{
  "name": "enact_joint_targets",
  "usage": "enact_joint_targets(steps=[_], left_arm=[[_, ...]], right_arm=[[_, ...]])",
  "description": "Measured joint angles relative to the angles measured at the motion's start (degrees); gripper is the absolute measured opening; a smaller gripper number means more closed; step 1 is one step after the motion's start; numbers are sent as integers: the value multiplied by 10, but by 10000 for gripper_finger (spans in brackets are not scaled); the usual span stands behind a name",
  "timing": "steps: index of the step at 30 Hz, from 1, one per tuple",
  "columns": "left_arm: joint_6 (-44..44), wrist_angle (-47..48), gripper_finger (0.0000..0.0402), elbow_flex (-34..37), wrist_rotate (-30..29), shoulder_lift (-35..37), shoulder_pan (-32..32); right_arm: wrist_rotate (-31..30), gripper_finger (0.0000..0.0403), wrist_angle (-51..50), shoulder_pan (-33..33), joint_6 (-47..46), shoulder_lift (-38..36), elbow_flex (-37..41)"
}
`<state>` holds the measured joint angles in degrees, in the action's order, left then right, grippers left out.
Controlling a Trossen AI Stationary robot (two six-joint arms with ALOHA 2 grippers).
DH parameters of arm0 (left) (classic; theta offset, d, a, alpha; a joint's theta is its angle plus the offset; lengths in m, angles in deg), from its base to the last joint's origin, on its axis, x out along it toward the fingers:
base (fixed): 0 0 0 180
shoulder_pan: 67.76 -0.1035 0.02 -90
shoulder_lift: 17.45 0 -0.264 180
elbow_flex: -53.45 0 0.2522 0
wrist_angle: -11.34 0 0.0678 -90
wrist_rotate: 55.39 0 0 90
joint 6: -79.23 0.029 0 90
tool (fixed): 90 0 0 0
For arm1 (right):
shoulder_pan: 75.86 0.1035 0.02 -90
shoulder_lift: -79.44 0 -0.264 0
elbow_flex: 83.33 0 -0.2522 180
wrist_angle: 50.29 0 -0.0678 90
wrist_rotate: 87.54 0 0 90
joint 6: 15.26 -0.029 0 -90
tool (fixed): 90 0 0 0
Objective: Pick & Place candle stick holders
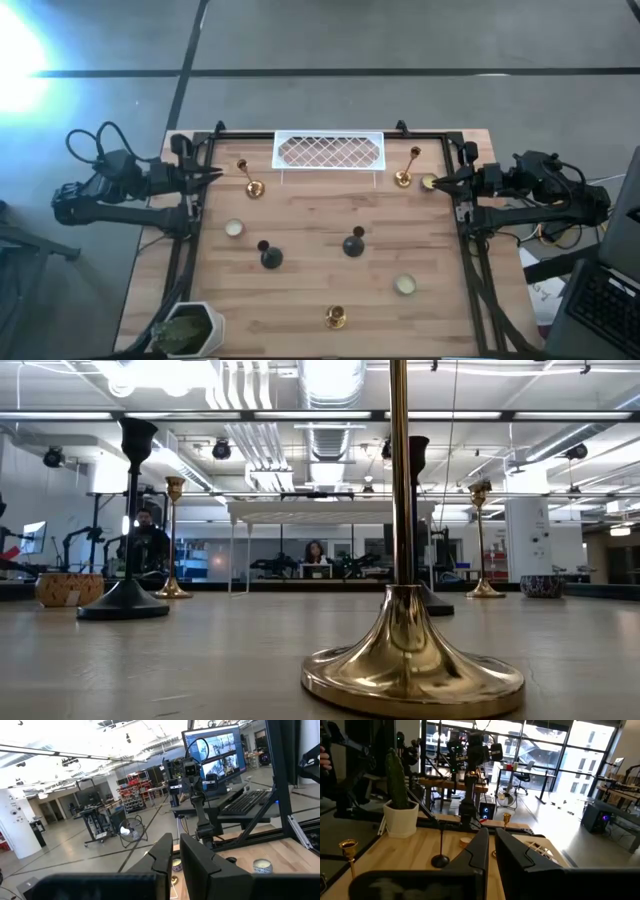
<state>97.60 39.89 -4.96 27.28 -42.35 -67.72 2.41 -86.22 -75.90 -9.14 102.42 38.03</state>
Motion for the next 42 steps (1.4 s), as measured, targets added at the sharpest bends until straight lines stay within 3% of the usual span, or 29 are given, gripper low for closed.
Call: enact_joint_targets(steps=[11, 19, 28, 30, 36, 42], left_arm=[[-152, -38, 39, 0, 0, -2, 0], [-135, -40, 39, 0, -31, -3, 0], [-156, -25, 39, 0, -41, -5, 0], [-161, -26, 39, 0, -41, -7, 0], [-144, -27, 39, 0, -58, -9, 0], [-142, -27, 39, 0, -67, -9, 0]], right_arm=[[0, 27, 70, 0, -19, 11, 0], [-13, 27, 77, 0, -78, 34, 0], [-17, 27, 23, 0, -55, 109, -24], [-39, 27, -12, 0, -84, 116, -36], [-197, 27, -214, 1, -251, 125, -51], [-207, 27, -211, 32, -319, 130, -27]])
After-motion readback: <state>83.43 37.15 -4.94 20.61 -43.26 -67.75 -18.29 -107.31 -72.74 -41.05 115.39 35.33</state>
